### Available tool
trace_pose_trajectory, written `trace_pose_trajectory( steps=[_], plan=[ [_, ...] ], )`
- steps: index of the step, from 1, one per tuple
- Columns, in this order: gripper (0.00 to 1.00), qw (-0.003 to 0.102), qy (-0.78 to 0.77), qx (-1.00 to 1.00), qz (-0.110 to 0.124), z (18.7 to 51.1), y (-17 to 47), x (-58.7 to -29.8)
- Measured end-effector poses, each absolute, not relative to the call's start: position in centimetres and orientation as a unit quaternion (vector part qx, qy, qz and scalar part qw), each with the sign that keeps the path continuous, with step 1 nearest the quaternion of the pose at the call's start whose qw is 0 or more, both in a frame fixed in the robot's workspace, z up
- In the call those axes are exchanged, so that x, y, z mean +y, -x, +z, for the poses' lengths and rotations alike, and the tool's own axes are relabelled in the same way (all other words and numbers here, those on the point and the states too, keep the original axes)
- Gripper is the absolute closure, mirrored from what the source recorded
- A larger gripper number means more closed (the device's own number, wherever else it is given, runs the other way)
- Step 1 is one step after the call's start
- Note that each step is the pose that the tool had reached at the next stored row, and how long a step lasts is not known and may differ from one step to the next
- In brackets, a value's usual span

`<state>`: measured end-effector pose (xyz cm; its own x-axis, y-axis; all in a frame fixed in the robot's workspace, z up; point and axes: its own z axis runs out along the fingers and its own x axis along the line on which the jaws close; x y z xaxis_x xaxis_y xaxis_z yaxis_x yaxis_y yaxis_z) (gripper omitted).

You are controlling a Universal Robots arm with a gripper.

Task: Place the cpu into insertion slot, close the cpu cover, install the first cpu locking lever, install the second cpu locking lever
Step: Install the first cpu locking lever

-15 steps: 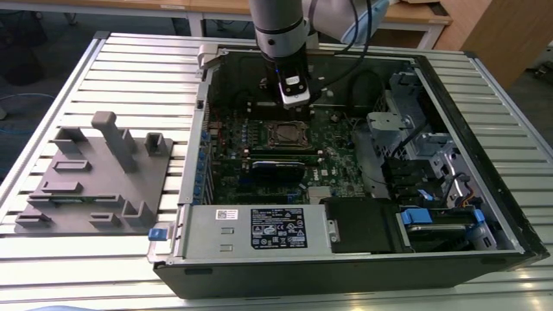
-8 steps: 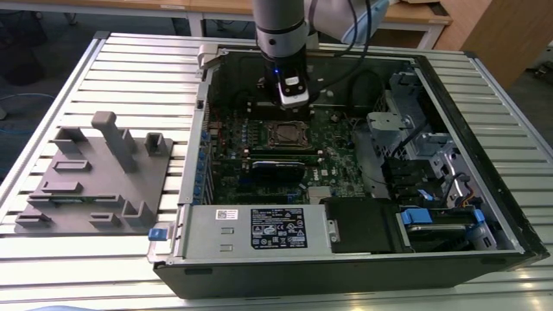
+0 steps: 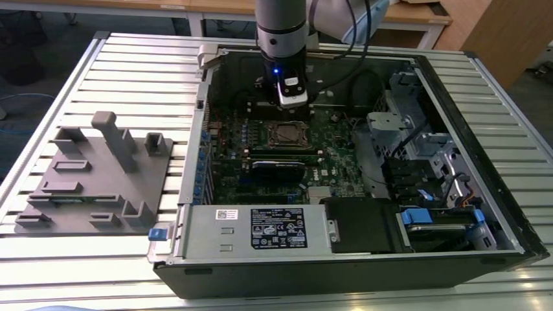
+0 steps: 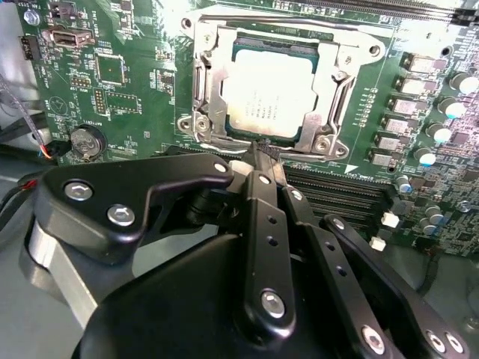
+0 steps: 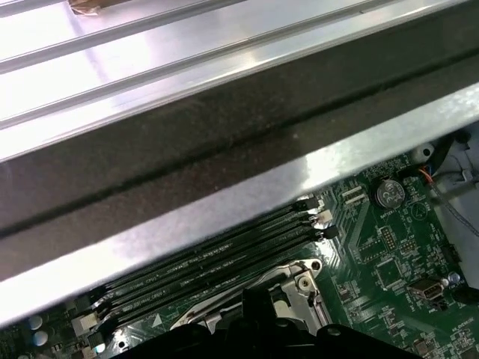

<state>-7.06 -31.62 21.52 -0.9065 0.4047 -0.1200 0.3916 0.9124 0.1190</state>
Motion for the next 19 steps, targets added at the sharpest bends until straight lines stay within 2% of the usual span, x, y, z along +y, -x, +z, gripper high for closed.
trace_pose_trajectory(
  steps=[12,19],
  plan=[
    [0.90,0.068,-0.178,0.981,0.038,21.48,6.84,-31.62],
    [0.90,0.069,-0.154,0.986,0.011,21.46,6.85,-31.61]
  ],
)
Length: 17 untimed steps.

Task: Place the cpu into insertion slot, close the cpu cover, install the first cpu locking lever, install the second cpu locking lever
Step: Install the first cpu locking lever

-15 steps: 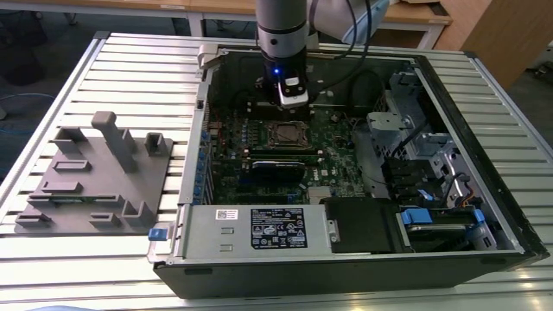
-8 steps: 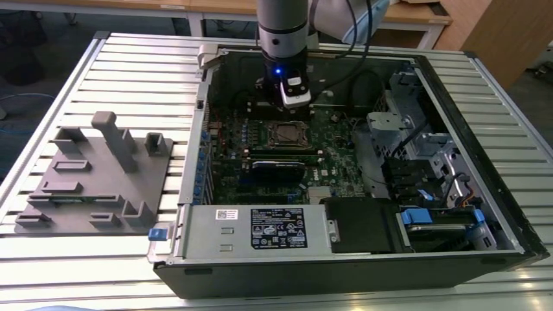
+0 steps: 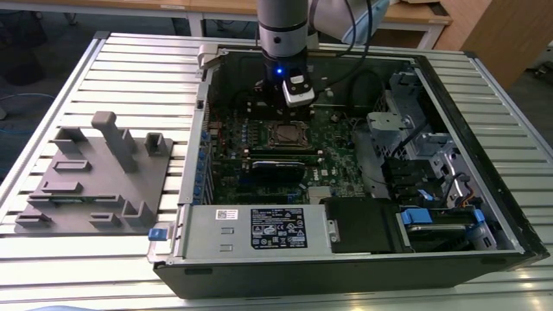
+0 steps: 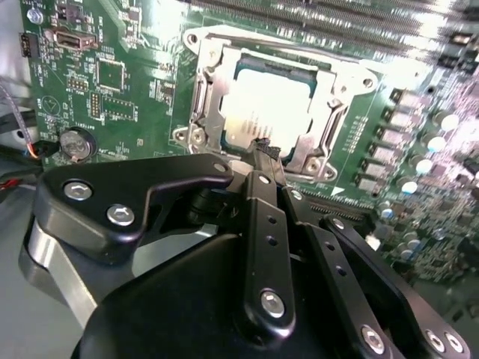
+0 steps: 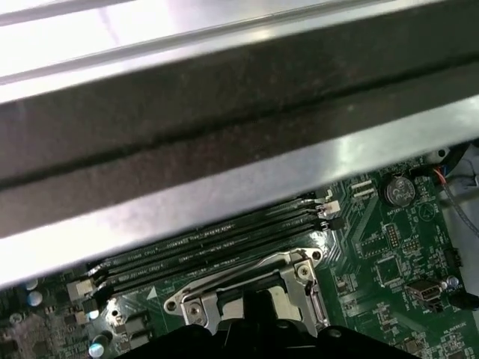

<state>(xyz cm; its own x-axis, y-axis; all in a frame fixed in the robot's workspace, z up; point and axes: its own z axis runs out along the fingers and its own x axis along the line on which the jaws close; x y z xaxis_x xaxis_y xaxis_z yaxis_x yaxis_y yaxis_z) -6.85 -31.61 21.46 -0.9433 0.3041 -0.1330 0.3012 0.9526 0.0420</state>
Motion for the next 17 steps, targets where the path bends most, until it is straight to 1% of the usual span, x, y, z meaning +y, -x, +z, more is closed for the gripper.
trace_pose_trajectory(
  steps=[6,11,17],
  plan=[
    [0.90,0.069,-0.151,0.986,0.009,21.46,6.81,-31.61],
    [0.90,0.066,-0.151,0.986,0.007,21.46,6.30,-31.61],
    [0.90,0.065,-0.151,0.986,0.007,21.46,6.28,-31.61]
  ],
)
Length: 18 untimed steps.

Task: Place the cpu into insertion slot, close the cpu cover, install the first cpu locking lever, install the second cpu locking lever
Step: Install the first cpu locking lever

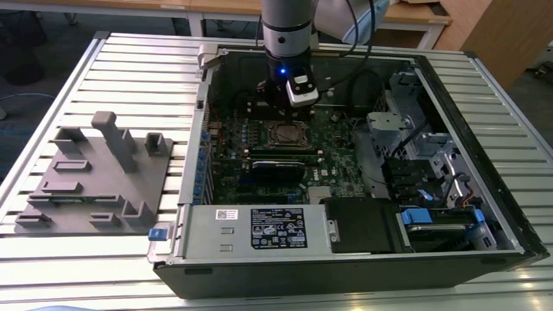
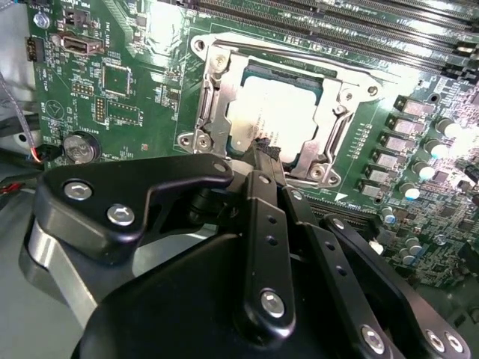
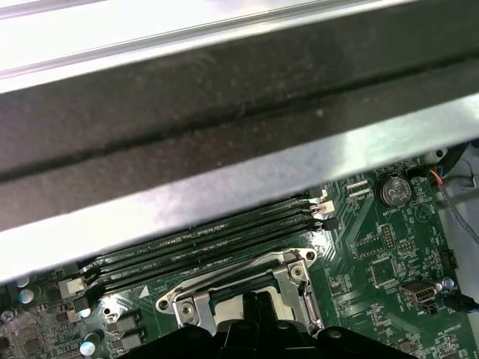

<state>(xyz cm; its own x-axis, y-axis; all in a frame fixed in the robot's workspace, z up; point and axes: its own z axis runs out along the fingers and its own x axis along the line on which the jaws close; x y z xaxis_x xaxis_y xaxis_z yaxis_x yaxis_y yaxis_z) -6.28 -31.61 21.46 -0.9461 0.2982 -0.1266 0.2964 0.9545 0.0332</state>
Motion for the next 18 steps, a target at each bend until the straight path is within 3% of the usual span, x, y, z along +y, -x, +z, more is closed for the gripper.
trace_pose_trajectory(
  steps=[5,18],
  plan=[
    [0.90,0.049,-0.151,0.987,0.004,21.44,6.26,-31.62],
    [0.90,0.047,-0.138,0.989,-0.001,21.33,6.03,-31.62]
  ],
)
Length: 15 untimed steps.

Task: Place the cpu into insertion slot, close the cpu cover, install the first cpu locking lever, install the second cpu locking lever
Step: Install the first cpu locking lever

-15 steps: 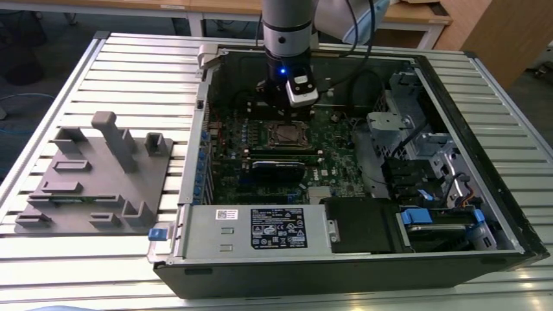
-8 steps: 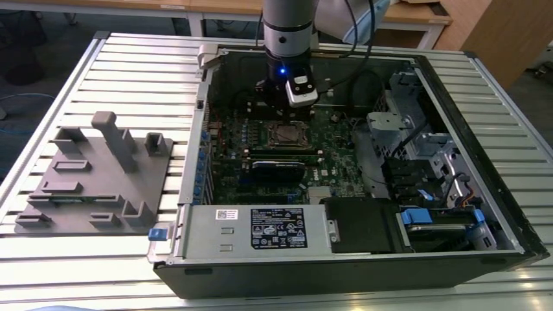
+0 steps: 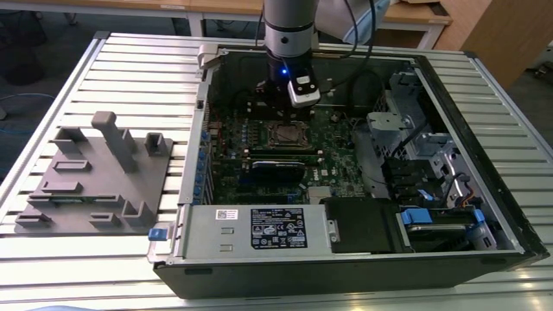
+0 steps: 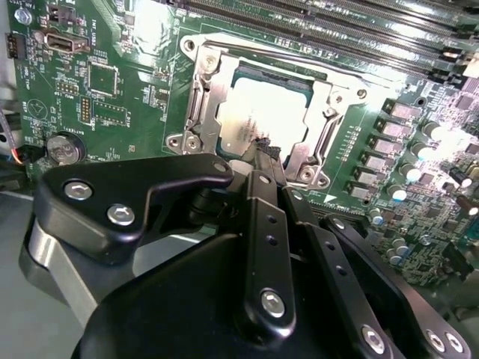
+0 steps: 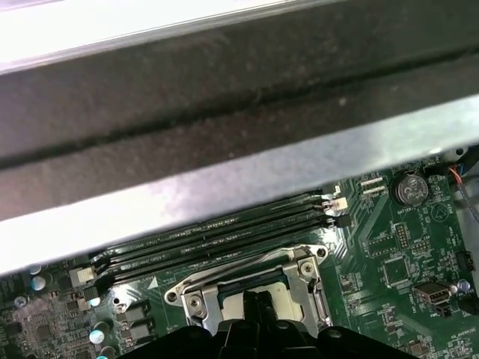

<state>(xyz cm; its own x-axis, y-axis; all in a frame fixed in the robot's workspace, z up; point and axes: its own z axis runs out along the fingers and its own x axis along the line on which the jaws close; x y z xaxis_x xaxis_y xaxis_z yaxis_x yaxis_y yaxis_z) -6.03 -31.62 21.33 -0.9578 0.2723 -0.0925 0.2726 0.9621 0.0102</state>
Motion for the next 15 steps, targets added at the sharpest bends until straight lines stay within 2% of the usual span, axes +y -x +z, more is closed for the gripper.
trace_pose_trajectory(
  steps=[15],
  plan=[
    [0.90,0.047,-0.136,0.990,-0.001,21.83,6.03,-32.35]
  ],
)
